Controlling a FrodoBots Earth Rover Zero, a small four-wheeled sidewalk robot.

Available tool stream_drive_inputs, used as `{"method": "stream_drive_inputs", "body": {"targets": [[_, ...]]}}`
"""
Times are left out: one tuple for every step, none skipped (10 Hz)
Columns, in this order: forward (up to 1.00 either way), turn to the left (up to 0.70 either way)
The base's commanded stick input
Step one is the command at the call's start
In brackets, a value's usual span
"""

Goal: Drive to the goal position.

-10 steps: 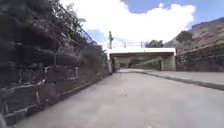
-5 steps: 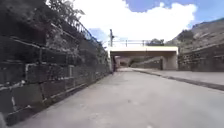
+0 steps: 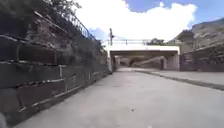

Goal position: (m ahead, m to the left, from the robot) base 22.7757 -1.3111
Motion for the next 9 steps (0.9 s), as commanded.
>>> {"method": "stream_drive_inputs", "body": {"targets": [[0.70, 0.00], [0.70, 0.00], [0.70, 0.00], [0.70, -0.27], [0.70, -0.27], [0.70, -0.24], [0.70, -0.10], [0.70, 0.00], [0.70, 0.00]]}}
